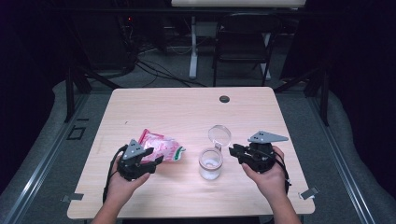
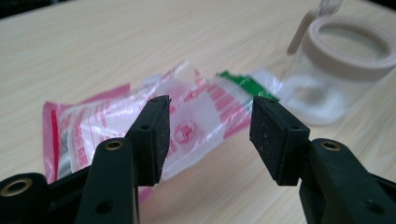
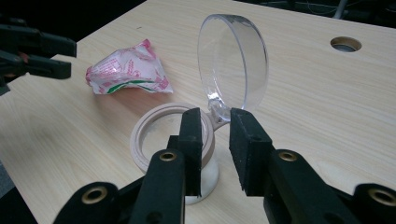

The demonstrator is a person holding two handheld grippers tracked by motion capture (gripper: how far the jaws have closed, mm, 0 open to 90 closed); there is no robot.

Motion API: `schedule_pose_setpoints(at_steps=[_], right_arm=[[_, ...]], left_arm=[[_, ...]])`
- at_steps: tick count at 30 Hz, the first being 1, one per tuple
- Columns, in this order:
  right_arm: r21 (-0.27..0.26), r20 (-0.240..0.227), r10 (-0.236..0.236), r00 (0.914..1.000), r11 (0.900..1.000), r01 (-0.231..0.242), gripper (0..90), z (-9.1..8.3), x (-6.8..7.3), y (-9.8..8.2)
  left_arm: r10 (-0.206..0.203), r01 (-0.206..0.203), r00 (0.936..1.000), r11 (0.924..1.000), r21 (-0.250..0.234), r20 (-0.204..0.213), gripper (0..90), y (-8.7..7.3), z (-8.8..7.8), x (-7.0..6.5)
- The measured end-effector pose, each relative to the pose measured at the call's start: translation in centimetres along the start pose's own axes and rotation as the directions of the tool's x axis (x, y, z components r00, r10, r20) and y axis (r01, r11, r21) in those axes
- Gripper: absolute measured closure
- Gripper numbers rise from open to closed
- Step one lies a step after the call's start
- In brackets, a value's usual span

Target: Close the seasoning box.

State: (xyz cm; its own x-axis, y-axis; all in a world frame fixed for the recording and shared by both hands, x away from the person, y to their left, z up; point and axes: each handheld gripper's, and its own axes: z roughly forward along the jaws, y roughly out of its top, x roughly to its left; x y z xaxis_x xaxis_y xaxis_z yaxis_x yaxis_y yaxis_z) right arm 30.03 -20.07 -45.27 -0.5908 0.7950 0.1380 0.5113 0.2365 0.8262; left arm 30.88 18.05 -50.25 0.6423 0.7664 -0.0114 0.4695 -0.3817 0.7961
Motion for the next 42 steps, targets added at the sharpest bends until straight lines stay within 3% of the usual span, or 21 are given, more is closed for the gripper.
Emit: schedule_pose_setpoints(at_steps=[3, 8, 14, 17, 21, 24, 29, 39, 42], right_arm=[[-0.001, -0.003, 0.005, 1.0000, 1.000, -0.005, 73.8, 0.1, 0.0, -0.1], [0.009, -0.008, 0.006, 1.0000, 1.000, -0.006, 71.6, 0.2, -0.3, -0.2], [0.006, -0.010, 0.020, 0.9998, 1.000, -0.020, 69.6, 0.5, -0.3, -0.4], [0.010, -0.008, 0.017, 0.9998, 1.000, -0.017, 68.9, 0.6, -0.3, -0.4], [0.006, -0.006, 0.015, 0.9999, 1.000, -0.015, 68.9, 0.5, -0.3, -0.6], [0.001, -0.002, 0.025, 0.9997, 1.000, -0.025, 68.9, 0.4, -0.4, -0.7], [0.007, 0.005, 0.028, 0.9996, 1.000, -0.028, 68.7, 0.2, -0.5, -0.9], [-0.009, 0.036, 0.056, 0.9978, 0.998, -0.056, 68.8, -0.9, -0.9, -1.7], [-0.010, 0.041, 0.064, 0.9971, 0.998, -0.064, 68.8, -1.1, -1.0, -1.9]], left_arm=[[0.041, -0.041, 0.9991, 0.9982, 0.044, -0.005, 47.8, -0.1, 0.7, -0.6], [0.106, -0.105, 0.9942, 0.9927, 0.058, -0.014, 42.8, -0.2, 1.4, -1.5], [0.128, -0.123, 0.9908, 0.9883, 0.090, -0.046, 40.5, -0.8, 2.5, -1.8], [0.157, -0.151, 0.9847, 0.9852, 0.081, -0.075, 40.9, -1.0, 3.0, -1.7], [0.160, -0.150, 0.9831, 0.9832, 0.103, -0.089, 40.8, -1.2, 3.8, -1.3], [0.203, -0.186, 0.9722, 0.9726, 0.139, -0.117, 40.6, -1.4, 4.6, -1.2], [0.236, -0.212, 0.9595, 0.9642, 0.160, -0.154, 41.6, -1.6, 5.8, -0.8], [0.232, -0.206, 0.9580, 0.9660, 0.157, -0.169, 51.5, -1.2, 7.1, 0.1], [0.210, -0.186, 0.9638, 0.9707, 0.152, -0.163, 58.5, -1.1, 7.3, 0.5]])
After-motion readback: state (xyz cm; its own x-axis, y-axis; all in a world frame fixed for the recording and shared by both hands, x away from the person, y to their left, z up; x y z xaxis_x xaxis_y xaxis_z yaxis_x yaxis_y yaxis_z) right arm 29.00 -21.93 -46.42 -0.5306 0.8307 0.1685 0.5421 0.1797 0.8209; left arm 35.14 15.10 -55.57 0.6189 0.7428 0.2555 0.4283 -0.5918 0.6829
